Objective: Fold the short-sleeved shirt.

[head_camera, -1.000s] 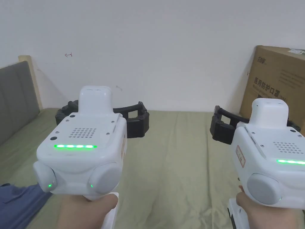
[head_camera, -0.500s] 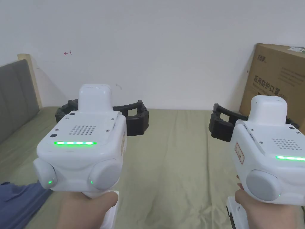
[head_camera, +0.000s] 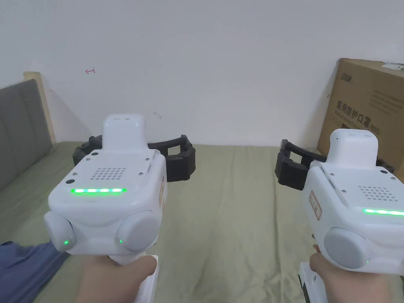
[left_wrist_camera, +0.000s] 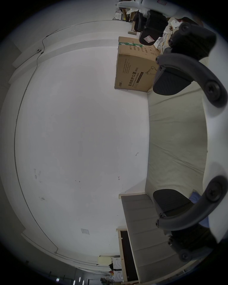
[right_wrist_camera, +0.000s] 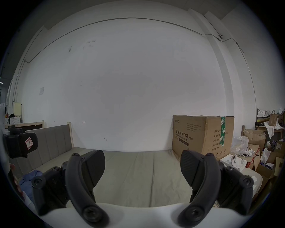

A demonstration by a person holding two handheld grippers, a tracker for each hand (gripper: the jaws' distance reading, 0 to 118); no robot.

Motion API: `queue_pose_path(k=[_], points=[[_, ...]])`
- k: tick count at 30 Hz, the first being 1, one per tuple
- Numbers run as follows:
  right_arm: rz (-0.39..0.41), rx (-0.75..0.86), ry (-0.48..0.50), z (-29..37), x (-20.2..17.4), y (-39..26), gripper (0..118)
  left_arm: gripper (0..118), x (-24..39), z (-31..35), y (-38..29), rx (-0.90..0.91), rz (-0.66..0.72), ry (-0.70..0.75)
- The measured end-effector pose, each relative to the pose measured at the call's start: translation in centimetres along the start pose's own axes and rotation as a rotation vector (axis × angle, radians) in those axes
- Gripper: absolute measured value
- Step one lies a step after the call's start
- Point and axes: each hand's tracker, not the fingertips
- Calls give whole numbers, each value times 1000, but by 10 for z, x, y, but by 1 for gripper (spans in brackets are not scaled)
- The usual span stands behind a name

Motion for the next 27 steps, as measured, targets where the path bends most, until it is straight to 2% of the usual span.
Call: queue_pose_path(k=[9,14,17,27], points=[[11,7,0,2,0,-2,104,118,0,1,1,1,-1,6],[1,5,-1,3,0,-2,104,118,0,3,1,4,-3,5],[-33,27,35,7,3,-2,104,118,1,4,1,3,-5,6],[-16,20,22,7,0,-1,104,118,0,6,1,10,0,0]])
